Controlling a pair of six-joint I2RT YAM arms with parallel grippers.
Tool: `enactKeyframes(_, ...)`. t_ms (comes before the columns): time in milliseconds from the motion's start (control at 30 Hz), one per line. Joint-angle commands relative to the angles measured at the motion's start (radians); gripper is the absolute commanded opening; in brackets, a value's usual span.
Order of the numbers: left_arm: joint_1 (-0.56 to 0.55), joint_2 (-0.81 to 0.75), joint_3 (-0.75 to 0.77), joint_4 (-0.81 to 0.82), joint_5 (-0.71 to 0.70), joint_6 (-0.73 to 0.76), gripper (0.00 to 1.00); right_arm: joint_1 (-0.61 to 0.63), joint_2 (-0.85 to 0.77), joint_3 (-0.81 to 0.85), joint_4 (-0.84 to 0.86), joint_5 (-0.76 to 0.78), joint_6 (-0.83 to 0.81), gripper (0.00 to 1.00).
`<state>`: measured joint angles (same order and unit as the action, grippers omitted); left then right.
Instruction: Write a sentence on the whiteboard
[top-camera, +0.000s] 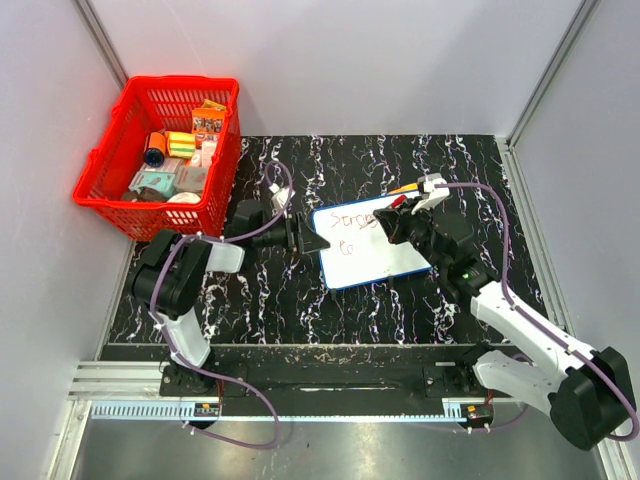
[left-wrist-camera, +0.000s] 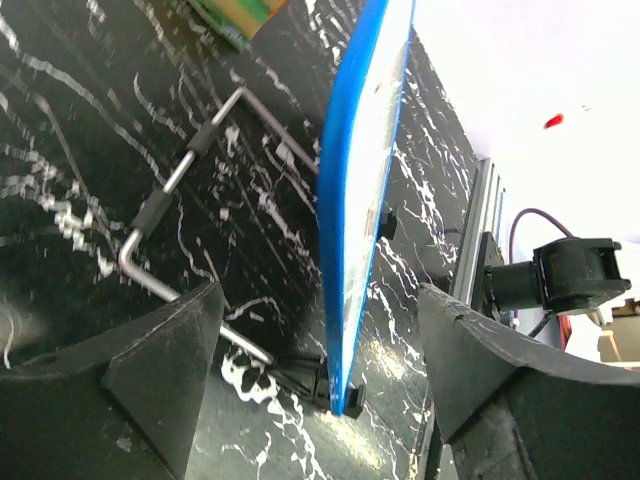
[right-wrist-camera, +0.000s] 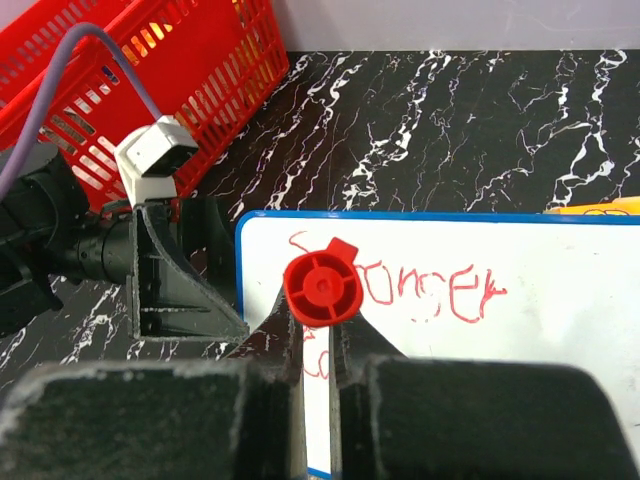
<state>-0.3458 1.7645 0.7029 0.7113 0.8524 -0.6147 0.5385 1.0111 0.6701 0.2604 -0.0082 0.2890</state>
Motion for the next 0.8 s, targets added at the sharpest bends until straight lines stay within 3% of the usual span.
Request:
enactKeyframes(0,-0.005,0.055,0.098,0.174,0.124,-0.019,0.77,0.003,0.004,-0.029,0.089,0.031,-0.019,0.00)
enactKeyframes(67,-0.007,0.085,0.157,0.110,0.152,0.007,0.68,0.003,0.007,-0.043,0.112,0.028,-0.021,0.00)
enactKeyframes(100,-0.007,0.095,0.180,0.053,0.164,0.036,0.56,0.003,0.010,-0.047,0.120,0.025,-0.019,0.00)
enactKeyframes(167,-0.010,0.111,0.231,-0.084,0.162,0.125,0.47,0.003,0.014,-0.055,0.140,0.011,-0.014,0.00)
enactKeyframes(300,-0.007,0.119,0.236,-0.130,0.157,0.181,0.27,0.005,0.021,-0.055,0.149,-0.019,-0.020,0.00)
enactKeyframes(333,-0.009,0.119,0.240,-0.165,0.157,0.209,0.15,0.005,0.024,-0.055,0.152,-0.021,-0.021,0.00)
enactKeyframes(433,-0.001,0.109,0.260,-0.267,0.149,0.292,0.00,0.005,0.029,-0.063,0.163,-0.044,-0.027,0.00)
enactKeyframes(767,0.028,0.049,0.308,-0.549,0.109,0.501,0.00,0.063,-0.003,-0.095,0.189,0.002,-0.085,0.00)
